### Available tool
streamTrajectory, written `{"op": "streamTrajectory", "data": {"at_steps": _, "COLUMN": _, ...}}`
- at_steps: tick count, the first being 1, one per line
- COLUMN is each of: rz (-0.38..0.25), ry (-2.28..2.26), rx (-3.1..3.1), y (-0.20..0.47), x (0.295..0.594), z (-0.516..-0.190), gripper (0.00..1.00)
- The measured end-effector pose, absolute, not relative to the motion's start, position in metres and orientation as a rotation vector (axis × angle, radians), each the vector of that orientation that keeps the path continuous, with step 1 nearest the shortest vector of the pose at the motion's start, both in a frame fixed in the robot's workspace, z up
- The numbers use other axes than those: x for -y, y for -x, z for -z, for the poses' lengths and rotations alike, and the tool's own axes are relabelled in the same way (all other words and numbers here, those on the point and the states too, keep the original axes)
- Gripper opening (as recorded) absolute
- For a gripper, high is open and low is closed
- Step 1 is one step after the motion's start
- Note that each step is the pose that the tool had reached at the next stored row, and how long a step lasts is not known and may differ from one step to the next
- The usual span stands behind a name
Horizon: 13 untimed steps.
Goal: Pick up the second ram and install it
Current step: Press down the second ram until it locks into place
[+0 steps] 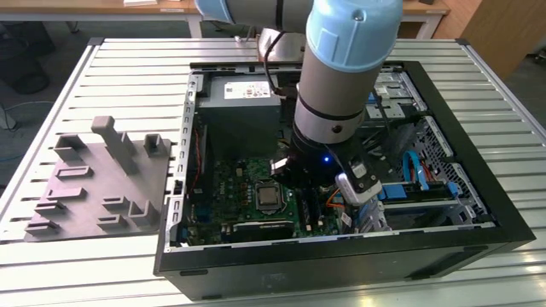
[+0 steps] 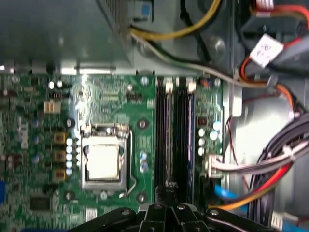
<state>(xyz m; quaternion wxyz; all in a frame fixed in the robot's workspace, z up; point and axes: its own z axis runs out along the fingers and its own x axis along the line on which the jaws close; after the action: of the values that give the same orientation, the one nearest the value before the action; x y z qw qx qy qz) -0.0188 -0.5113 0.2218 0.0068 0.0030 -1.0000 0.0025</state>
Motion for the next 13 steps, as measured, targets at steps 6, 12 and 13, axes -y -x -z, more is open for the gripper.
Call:
{"op": "streamTrajectory", "data": {"at_steps": 6, "rz": -0.042, "ry": -0.009, "rx": 3.123, "y": 0.019, "x": 0.525, "z": -0.220, "gripper": 0.10}}
{"op": "streamTrajectory", "data": {"at_steps": 12, "rz": -0.073, "ry": -0.009, "rx": 3.122, "y": 0.019, "x": 0.531, "z": -0.218, "gripper": 0.10}}
{"op": "streamTrajectory", "data": {"at_steps": 13, "rz": -0.074, "ry": -0.009, "rx": 3.122, "y": 0.019, "x": 0.531, "z": -0.218, "gripper": 0.10}}
